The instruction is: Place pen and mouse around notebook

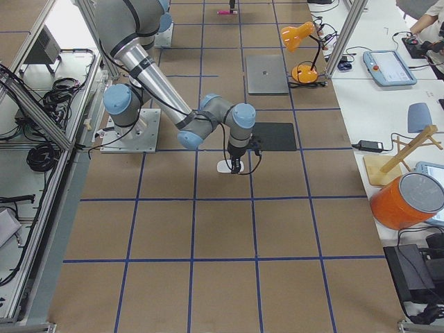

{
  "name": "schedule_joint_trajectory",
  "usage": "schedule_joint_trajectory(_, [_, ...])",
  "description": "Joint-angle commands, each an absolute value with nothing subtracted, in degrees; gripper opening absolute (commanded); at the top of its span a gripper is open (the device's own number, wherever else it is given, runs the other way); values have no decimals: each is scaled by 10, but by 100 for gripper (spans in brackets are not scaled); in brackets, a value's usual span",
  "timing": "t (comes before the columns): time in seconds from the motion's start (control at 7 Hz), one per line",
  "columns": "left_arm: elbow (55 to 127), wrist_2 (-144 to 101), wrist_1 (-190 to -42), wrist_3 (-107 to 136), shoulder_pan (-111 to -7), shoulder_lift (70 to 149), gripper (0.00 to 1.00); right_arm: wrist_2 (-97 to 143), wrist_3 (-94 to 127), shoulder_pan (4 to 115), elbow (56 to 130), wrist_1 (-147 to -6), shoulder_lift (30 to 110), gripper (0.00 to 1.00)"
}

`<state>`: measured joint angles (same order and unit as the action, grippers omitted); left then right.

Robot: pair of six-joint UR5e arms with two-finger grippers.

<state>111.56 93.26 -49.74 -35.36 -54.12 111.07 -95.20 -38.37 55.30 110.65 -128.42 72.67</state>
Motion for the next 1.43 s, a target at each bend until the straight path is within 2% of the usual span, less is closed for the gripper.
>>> schedule_joint_trajectory(0.0, [1117,930,-498,-358,-541,1117,98,-925,-274,645,956,-1160,685,2])
schedule_joint_trajectory(0.29, [1113,932,-498,-359,-541,1124,73,-926,-166,736,802,-1107,558,1])
schedule_joint_trajectory(0.43, [1112,933,-498,-359,-540,1126,63,-926,-117,763,791,-1093,534,0])
schedule_joint_trajectory(0.71, [1109,933,-498,-358,-540,1133,60,-927,-113,772,804,-1103,522,1])
schedule_joint_trajectory(0.86, [1108,933,-498,-358,-540,1133,56,-926,-116,772,807,-1105,516,16])
schedule_joint_trajectory(1.0, [1107,934,-498,-357,-540,1134,54,-926,-114,772,808,-1125,512,68])
schedule_joint_trajectory(1.14, [1107,934,-498,-356,-540,1133,50,-927,-112,772,810,-1159,512,100])
schedule_joint_trajectory(1.29, [1107,936,-498,-354,-540,1133,13,-927,-112,772,807,-1156,510,100])
